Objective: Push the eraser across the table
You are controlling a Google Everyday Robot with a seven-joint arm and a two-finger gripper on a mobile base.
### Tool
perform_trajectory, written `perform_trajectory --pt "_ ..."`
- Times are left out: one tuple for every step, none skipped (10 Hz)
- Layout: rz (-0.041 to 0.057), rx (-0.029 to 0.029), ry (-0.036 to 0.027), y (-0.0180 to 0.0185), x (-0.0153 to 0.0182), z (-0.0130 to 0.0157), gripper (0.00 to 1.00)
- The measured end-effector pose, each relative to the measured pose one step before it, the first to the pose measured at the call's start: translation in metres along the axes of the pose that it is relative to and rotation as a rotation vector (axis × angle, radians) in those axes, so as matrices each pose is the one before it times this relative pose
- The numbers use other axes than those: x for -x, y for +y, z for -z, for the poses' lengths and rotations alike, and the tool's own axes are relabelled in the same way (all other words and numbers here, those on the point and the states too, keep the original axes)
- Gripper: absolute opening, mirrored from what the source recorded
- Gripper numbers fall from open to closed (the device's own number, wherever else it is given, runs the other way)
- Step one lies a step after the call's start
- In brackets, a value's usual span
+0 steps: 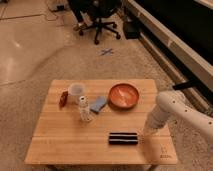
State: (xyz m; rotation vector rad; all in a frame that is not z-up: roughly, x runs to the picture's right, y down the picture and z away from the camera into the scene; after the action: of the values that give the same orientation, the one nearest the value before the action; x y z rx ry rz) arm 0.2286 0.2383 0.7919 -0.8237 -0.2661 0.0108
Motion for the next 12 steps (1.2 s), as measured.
perform_trajectory --pt "0.00137 0.00469 0.00337 0.00388 -0.00151 -0.00202 0.0" --pt "0.00028 0.00142 0.00137 0.00199 -0.0007 -0.00107 0.0" --pt "0.00102 0.00018 0.00003 0.00133 -0.00001 -0.00172 0.0" --pt "0.00142 -0.00209 -0.00272 -0.00023 0.001 -0.00129 0.0" --pt "0.00146 -0.00115 -0.00031 -0.00083 0.00078 -0.00006 0.0" --pt "0.00117 0.00014 0.00015 -0.00039 0.00057 -0.00002 0.0" --pt "-0.00033 0.00011 -0.00006 0.0002 -0.00018 -0.00001 0.0" --pt "-0.00089 -0.00027 -0.00009 0.00024 -0.00041 0.00009 0.0" --pt "-0.00017 0.0016 -0.00065 0.00037 -0.00001 -0.00098 0.0" --pt "0.0014 0.00063 0.00235 -0.00005 0.00006 -0.00053 0.0" --pt "0.00526 0.00597 0.00598 0.00239 0.00018 -0.00397 0.0" --pt "0.00467 0.00121 0.00184 0.00134 0.00169 -0.00372 0.0"
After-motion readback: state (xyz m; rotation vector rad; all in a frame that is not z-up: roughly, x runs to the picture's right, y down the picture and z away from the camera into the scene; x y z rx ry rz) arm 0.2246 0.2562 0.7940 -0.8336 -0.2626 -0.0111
